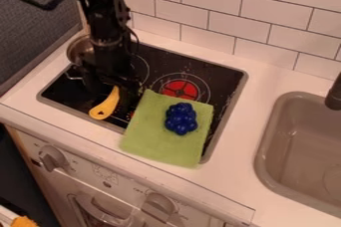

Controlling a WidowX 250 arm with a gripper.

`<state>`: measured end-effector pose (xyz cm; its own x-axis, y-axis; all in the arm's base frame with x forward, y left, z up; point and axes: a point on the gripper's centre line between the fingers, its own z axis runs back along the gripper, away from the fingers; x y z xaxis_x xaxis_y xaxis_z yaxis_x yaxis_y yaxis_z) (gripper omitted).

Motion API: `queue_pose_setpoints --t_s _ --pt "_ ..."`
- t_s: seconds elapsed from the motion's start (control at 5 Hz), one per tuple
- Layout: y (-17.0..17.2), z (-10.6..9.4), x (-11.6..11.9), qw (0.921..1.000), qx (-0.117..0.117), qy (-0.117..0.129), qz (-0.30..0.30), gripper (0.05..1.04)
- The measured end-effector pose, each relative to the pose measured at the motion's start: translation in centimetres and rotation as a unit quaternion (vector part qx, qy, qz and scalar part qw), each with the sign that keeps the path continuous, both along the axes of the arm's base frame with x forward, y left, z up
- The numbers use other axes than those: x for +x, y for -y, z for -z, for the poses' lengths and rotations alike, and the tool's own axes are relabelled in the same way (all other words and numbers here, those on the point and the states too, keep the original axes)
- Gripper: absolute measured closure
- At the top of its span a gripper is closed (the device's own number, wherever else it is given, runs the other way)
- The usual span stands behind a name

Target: Moved the yellow brush on the right top of the burner

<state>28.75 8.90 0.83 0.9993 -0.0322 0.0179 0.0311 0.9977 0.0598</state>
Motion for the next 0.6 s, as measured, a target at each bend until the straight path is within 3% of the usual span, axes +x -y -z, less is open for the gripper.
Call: queue_pose_setpoints --t_s 0.4,0.6 --pt "2.3 -0.1 -0.6 0.9997 0.004 0.013 0.019 0.693" --pt "3.2 -0.7 -1.0 0.9993 0.012 -0.001 0.037 0.719"
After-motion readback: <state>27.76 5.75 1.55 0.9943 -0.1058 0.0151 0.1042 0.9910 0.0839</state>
